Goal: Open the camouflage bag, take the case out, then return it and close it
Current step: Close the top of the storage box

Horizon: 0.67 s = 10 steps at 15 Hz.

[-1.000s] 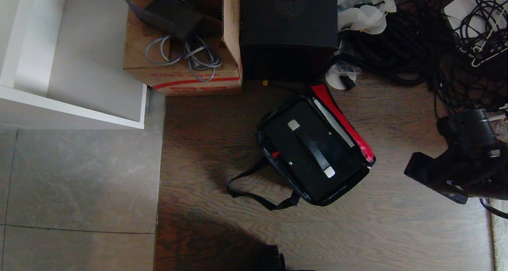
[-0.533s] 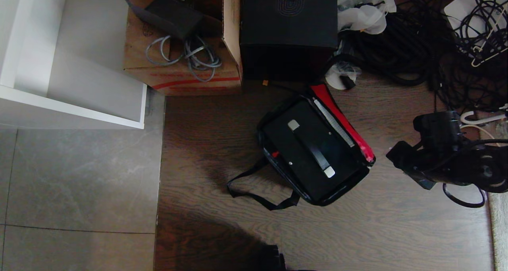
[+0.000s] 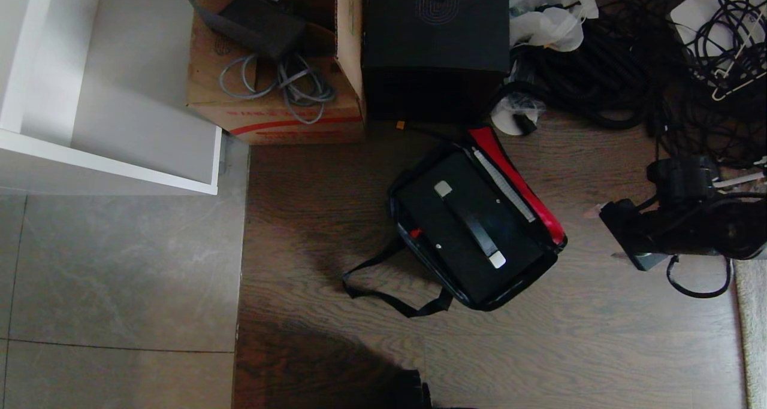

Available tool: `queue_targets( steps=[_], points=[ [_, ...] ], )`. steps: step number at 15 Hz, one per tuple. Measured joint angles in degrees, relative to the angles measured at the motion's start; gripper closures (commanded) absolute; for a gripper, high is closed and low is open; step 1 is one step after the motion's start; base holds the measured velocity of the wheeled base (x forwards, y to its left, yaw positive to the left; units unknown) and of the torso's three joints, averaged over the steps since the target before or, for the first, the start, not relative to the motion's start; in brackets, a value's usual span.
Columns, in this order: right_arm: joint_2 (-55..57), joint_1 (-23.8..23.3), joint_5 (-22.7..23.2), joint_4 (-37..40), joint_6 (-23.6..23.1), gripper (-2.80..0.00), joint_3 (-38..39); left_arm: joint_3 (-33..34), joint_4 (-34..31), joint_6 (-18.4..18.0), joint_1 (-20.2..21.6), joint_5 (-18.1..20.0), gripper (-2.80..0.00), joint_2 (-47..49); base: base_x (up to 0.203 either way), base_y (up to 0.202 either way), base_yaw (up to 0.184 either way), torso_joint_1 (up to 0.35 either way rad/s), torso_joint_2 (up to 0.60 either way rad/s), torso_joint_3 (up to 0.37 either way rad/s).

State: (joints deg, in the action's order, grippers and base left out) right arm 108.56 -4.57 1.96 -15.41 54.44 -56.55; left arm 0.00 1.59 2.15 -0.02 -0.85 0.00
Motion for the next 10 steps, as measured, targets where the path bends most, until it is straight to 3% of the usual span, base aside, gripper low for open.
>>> queue_targets(
  steps=[2,3,6,8,10],
  points=[
    [-2.4,-2.8,9.3,0.0,-9.4,-2.8,0.9,0.0,0.0,0.0,0.0,0.0,0.0,0.0,0.0,0.0,0.0,0.0,0.0,0.0],
    [-3.5,-3.9,11.6,-0.4,-14.9,-2.8,1.6,0.0,0.0,0.0,0.0,0.0,0.0,0.0,0.0,0.0,0.0,0.0,0.0,0.0],
    [-6.2,-4.8,13.4,-1.3,-30.6,-2.8,6.2,0.0,0.0,0.0,0.0,0.0,0.0,0.0,0.0,0.0,0.0,0.0,0.0,0.0],
    [-7.2,-4.0,13.4,0.8,-35.5,-2.8,8.0,0.0,0.0,0.0,-0.1,0.0,0.0,0.0,0.0,0.0,0.0,0.0,0.0,0.0],
    [-8.8,-3.4,13.9,2.6,-36.0,-2.8,9.4,0.0,0.0,0.0,-0.1,0.0,0.0,0.0,0.0,0.0,0.0,0.0,0.0,0.0]
  ],
)
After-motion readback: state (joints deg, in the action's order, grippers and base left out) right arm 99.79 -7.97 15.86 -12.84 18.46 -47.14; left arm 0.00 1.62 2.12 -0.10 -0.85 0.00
